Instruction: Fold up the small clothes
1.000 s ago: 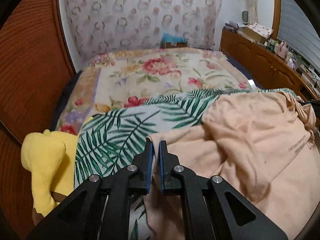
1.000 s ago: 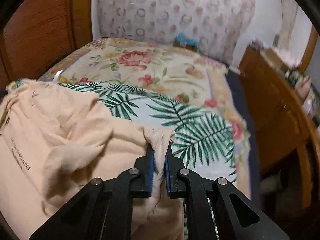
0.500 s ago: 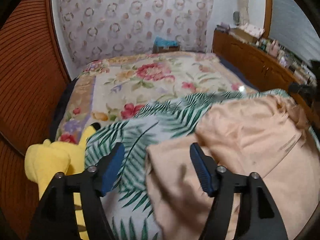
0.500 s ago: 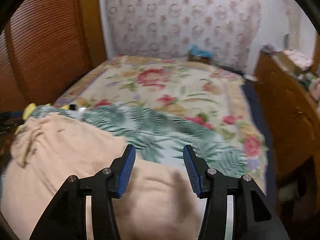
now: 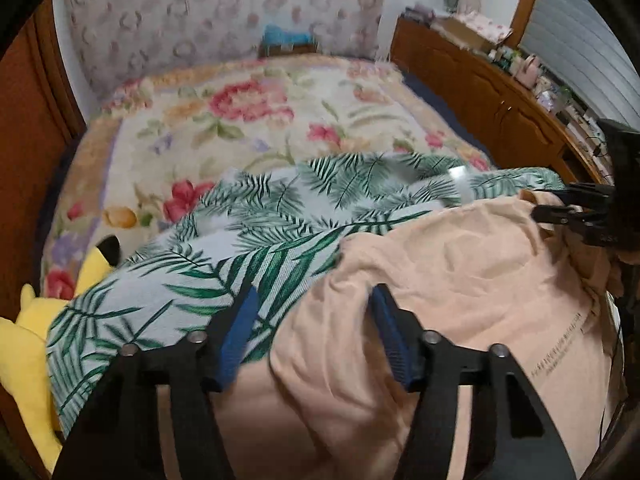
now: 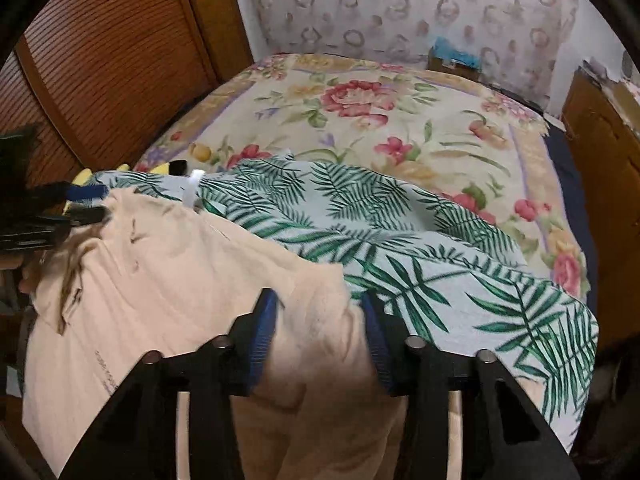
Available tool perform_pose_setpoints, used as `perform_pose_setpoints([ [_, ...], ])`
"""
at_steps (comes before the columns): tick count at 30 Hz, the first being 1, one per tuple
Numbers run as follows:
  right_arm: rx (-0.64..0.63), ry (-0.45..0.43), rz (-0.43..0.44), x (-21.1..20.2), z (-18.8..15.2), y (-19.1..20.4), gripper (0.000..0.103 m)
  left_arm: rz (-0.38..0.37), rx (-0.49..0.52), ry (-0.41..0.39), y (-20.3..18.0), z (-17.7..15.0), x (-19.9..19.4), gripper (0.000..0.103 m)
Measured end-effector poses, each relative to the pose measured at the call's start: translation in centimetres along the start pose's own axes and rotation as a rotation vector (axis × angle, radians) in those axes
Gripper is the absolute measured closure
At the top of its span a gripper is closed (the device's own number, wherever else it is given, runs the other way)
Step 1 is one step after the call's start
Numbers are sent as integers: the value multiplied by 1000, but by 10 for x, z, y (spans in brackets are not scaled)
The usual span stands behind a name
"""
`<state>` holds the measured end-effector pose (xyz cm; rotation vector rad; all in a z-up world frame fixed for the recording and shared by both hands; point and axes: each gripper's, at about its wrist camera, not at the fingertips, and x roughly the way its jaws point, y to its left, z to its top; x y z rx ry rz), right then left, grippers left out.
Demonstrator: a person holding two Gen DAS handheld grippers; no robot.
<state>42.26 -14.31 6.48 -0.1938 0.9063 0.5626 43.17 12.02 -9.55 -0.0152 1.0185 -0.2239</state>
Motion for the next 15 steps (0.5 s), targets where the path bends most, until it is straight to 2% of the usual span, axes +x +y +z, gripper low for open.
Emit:
perform_pose_setpoints([
  [1,-2,-3,4,7,2,-2,81,11,7,-9,-2,3,0,51],
  [3,-10,-12,23,22,5,-14,95,-7,2,4,-3,7,1,62],
  [5,-32,-41,38,21,5,-12,96,-26,16,8,-7,8,-1,95],
  [8,-49,-101,48,17,-6,-11,97,-7,61,-17,-20,5,-12,99],
  [15,-47,-274,75,-31,-42,-5,97,26,148,-223,-54,-16,-94,99],
])
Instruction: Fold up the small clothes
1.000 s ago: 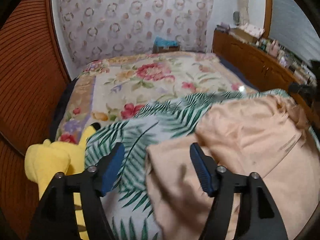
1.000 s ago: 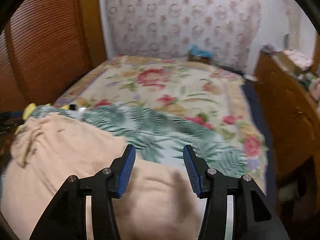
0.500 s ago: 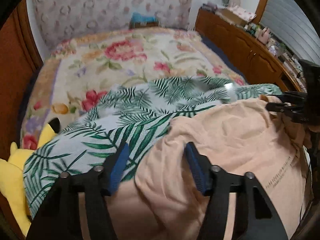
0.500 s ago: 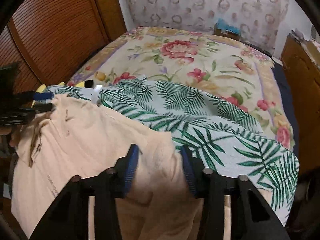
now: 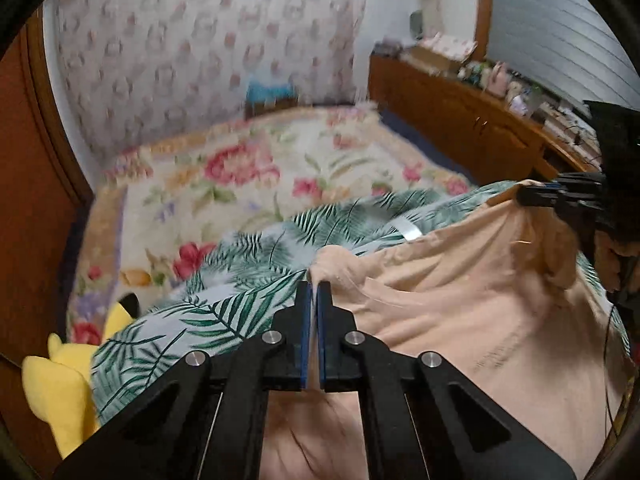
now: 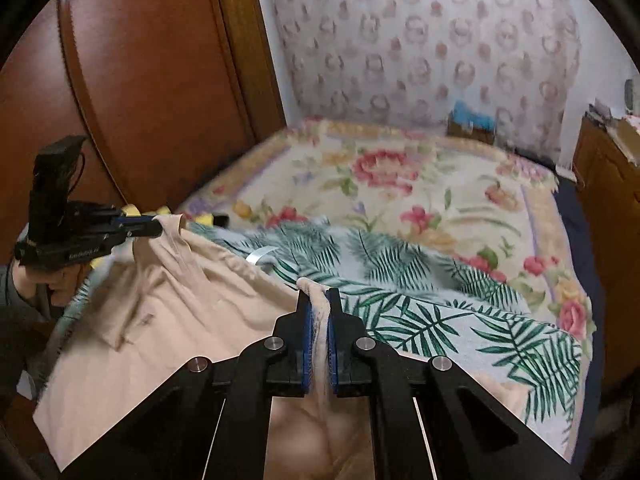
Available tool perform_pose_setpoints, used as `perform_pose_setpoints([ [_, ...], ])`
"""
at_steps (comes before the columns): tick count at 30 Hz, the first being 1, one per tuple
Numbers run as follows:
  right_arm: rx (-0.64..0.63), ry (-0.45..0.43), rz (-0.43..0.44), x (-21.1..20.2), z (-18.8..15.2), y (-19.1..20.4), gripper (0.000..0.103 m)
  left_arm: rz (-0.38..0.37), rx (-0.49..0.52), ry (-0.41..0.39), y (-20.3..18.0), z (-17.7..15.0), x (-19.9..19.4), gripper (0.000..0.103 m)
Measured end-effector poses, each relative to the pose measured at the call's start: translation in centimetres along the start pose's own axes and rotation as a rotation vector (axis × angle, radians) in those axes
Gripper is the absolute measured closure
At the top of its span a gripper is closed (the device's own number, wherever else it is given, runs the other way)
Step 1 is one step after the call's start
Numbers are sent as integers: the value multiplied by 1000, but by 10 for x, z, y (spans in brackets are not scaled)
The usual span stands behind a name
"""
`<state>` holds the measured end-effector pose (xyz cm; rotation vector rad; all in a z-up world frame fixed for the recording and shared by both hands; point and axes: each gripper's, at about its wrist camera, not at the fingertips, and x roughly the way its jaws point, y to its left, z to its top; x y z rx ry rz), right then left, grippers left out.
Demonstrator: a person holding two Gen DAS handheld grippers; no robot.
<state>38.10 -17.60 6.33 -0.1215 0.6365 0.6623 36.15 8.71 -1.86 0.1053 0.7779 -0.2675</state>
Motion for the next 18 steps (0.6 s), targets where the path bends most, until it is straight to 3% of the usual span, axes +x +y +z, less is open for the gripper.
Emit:
perform_pose_setpoints([
  [5,-7,-76,40,-52,-39,15,97,-5,28,-88,-23,-26,-65,99],
  [10,-32,-94,67,-104,-98,39,97,-10,18,-127,-41,-76,-113,99],
  [18,-54,-17,59,-173,-173,71,97,-32,3,-146,-70,-142,-156,99],
])
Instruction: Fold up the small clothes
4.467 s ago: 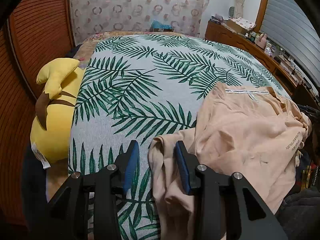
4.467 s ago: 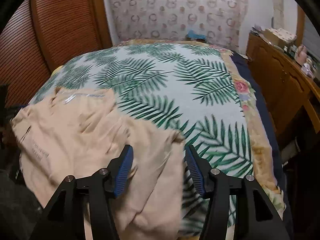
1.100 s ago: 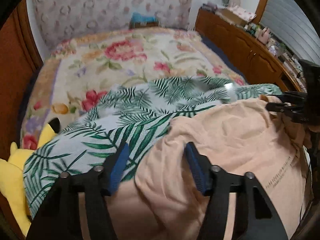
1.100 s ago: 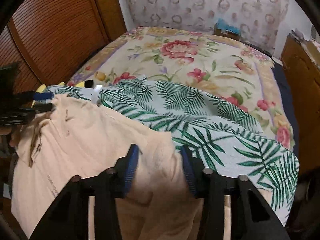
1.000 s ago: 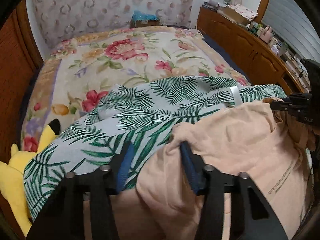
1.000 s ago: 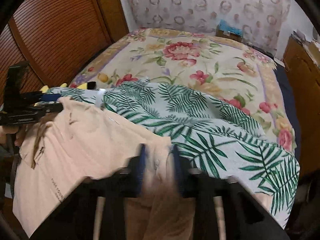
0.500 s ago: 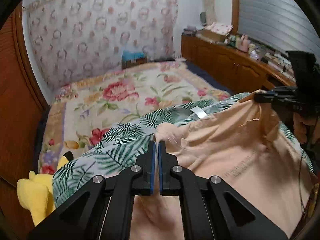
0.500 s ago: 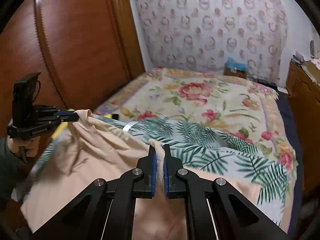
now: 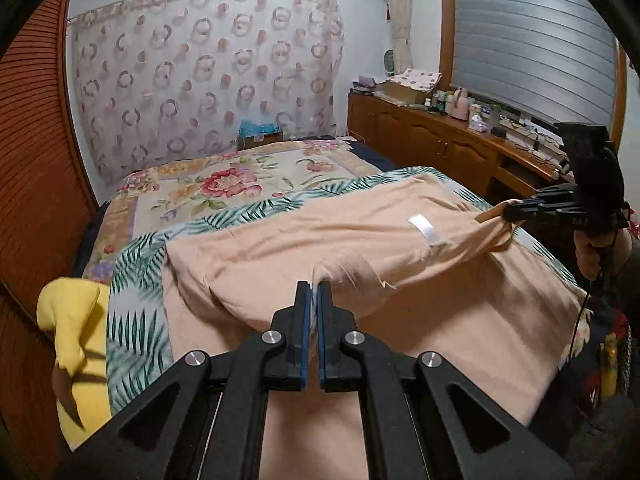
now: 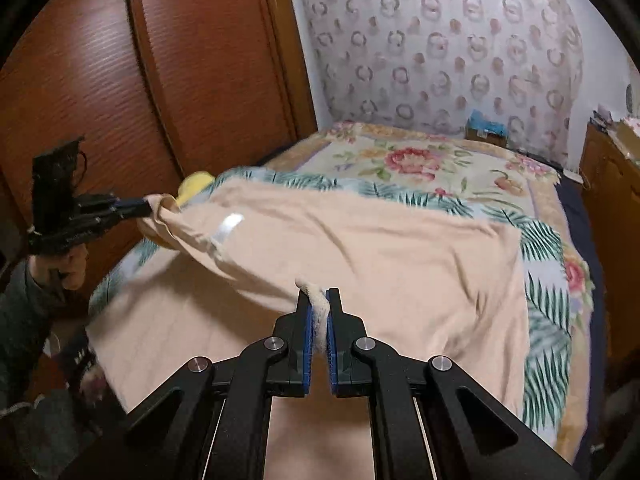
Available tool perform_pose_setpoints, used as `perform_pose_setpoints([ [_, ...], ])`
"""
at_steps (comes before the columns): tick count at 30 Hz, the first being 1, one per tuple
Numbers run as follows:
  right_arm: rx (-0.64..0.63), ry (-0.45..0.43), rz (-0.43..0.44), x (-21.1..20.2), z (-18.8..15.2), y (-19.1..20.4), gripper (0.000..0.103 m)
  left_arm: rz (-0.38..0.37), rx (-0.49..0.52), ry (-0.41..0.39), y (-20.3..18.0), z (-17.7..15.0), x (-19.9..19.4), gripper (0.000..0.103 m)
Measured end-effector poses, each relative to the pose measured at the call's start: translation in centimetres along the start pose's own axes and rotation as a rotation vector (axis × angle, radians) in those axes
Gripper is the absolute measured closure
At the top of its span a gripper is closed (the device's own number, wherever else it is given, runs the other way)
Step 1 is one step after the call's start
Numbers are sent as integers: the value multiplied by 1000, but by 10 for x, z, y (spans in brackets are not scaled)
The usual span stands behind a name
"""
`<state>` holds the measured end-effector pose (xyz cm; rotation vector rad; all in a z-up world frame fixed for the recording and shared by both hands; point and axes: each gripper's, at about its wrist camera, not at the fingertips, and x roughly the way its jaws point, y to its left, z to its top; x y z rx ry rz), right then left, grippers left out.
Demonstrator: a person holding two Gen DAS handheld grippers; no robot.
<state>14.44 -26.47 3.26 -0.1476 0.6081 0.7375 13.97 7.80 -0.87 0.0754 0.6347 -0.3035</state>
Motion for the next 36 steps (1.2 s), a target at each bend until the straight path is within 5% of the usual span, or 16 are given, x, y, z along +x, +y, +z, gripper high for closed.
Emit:
perform_pose_setpoints([
  [14,26,54,5,-72,-83,57,97,10,-54,4,-28,-91,-52,99],
  [23,63,76,-1,-76,-94,58,92,-3,-120,41,-29,-122,-47,98],
  [24,60,83,-11,-74,-95,58,86,-2,-124,43,-28,-121,-46,96],
  [26,53,82,-28,-75,-87,59,75,14,-122,36,-27,-117,-45,69],
  [28,56,62,-43,-79,-87,59,69,12,-119,26,-26,-113,-43,58],
  [31,75,39,-100,-85,-89,49,58,22,-133,39,-24,-107,-33,58],
  [36,147,36,-196,-78,-89,26,56,71,-189,88,-14,-103,-10,58],
])
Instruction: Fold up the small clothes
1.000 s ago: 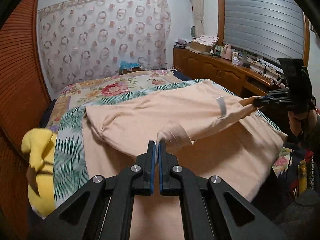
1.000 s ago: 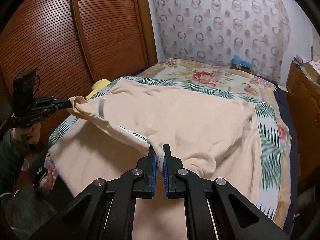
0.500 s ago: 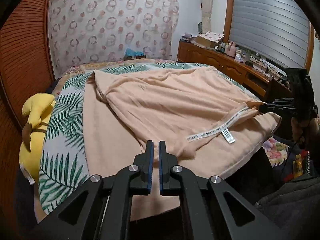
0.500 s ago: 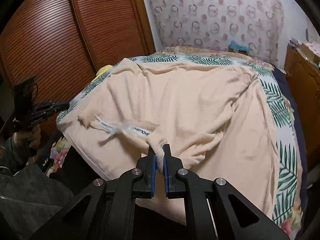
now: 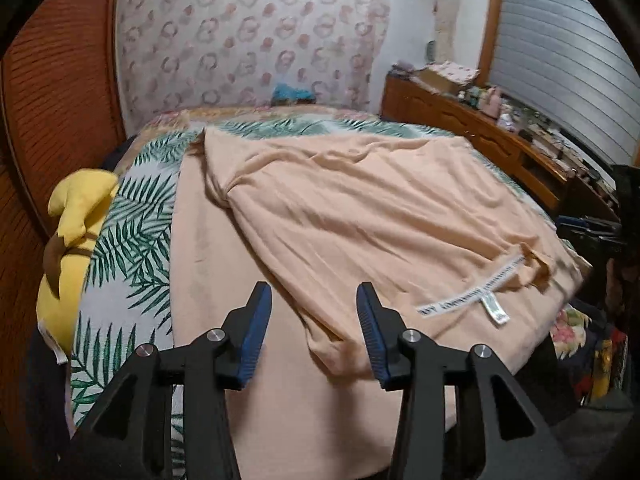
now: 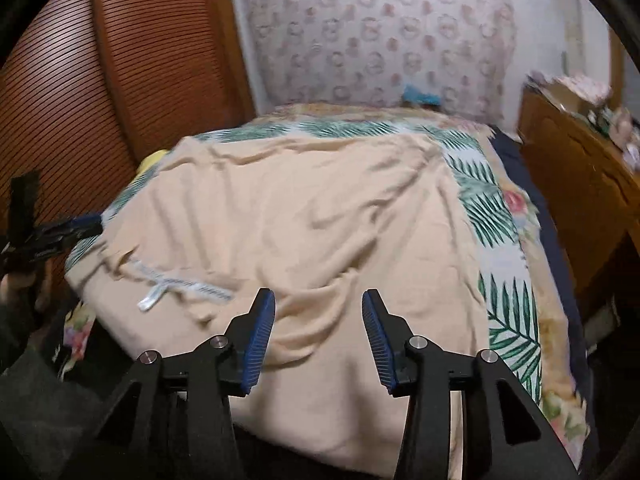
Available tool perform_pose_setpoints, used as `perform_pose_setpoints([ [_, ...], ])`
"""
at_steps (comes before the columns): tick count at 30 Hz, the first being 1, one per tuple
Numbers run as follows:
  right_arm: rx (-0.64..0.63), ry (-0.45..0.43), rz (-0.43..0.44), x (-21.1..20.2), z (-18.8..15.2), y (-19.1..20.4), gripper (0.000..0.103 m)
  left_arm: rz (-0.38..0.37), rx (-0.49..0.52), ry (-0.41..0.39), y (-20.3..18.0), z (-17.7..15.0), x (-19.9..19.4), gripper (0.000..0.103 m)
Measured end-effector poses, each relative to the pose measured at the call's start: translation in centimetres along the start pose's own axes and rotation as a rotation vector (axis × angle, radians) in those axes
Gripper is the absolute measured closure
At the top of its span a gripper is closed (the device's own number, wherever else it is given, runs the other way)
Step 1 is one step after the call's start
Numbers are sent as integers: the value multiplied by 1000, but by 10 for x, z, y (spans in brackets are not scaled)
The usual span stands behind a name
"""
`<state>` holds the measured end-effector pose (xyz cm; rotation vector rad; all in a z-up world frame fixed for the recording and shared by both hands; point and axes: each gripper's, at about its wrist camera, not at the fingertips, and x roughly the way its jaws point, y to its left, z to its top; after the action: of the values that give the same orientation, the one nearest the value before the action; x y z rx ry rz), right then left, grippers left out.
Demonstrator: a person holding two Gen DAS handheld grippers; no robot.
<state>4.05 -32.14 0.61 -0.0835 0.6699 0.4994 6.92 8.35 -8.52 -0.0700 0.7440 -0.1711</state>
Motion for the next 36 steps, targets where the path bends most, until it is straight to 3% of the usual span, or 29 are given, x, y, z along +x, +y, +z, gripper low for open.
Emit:
perform_pose_setpoints([
  [7,28,37,6,37,6,5,59,-7,8,34,-3,-5,13,60],
  [8,15,40,-10,41,7,7,68,-7,8,43,-3,-7,15,60],
  [11,-2,60,-15,50,8,9,79,-2,3,76,-2,-11,21,60],
  [14,-11,62,-7,52,7,12,100,-1,16,80,-4,-14,23,60],
  [22,54,-46,-23,-5,-7,3,100,-2,25,74,-7,-15,23,62],
  [25,57,-26,-26,-1,-13,2,100,1,39,70,-12,-15,24,79],
  [26,57,-19,-25,2,-13,2,100,-2,42,72,-13,-15,24,91],
  [28,58,-16,-20,5,-11,2,100,-6,40,72,-13,-15,24,98],
  [36,46,-64,-16,-12,-4,2,100,-44,14,-31,-16,-14,-27,99],
])
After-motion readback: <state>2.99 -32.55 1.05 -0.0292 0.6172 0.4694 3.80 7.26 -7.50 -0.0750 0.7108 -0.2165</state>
